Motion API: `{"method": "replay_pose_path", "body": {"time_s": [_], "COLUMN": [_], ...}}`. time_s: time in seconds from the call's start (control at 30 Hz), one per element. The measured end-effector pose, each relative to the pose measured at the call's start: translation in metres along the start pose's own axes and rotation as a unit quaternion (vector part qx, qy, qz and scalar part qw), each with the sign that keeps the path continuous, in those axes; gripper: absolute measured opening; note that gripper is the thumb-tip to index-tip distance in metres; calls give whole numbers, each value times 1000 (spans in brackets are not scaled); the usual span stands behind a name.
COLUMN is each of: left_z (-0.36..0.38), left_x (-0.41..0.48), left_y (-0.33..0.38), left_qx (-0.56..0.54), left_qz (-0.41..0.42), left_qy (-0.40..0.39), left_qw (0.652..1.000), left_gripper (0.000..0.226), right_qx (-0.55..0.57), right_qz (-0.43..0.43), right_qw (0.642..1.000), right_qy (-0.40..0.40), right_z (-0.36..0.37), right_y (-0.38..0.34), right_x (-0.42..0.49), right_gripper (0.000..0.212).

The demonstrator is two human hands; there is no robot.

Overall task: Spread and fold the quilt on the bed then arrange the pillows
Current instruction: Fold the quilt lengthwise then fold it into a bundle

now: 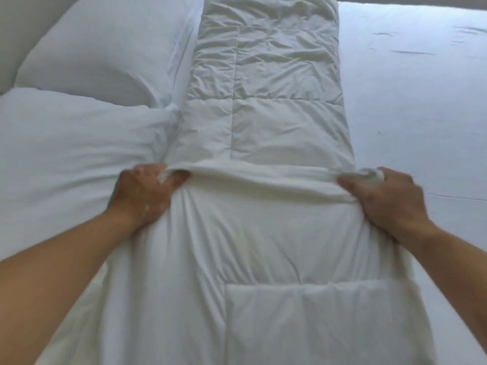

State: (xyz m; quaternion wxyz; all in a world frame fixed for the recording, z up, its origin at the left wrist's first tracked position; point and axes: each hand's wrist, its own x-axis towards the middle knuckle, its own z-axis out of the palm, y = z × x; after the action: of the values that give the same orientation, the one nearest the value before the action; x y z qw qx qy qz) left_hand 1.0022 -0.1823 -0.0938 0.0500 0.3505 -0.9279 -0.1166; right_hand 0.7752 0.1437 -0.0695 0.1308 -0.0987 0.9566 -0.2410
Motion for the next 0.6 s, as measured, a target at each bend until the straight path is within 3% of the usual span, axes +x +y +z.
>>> {"method": "replay_pose_path", "body": {"time_s": [0.07,0.13,0.2,0.27,0.33,0.4,0.43,0.47,0.53,0.6], "left_z": [-6,19,52,62,48,31,23,17,18,30], "left_x": [33,47,38,33,31,22,11,0,-20,-23], "left_y": [-1,1,6,14,21,28,34,42,52,45], "left_qx": [31,101,117,84,72,25,-28,-69,-54,86], "left_qz": [-18,-15,-50,-139,-141,2,96,175,250,218], "left_qy": [-17,-155,-260,-229,-131,40,105,120,7,-162], "left_qw": [999,983,957,960,979,999,989,975,967,959], "left_gripper": [65,83,96,80,56,36,33,31,44,69], "right_qx": [25,4,-63,-88,-53,21,56,62,-46,-225], "right_qz": [55,122,128,138,123,-31,-138,-239,-360,-376], "right_qw": [998,991,982,980,991,989,973,956,932,894], "right_qy": [-4,-57,-127,-117,-5,144,177,158,25,-98], "right_z": [-2,18,51,64,55,39,35,34,41,53], "right_y": [-7,-4,10,16,6,-11,-23,-33,-38,-19], "right_x": [29,45,49,52,52,36,19,0,-30,-26], "right_gripper": [73,93,96,93,81,48,37,34,49,76]}}
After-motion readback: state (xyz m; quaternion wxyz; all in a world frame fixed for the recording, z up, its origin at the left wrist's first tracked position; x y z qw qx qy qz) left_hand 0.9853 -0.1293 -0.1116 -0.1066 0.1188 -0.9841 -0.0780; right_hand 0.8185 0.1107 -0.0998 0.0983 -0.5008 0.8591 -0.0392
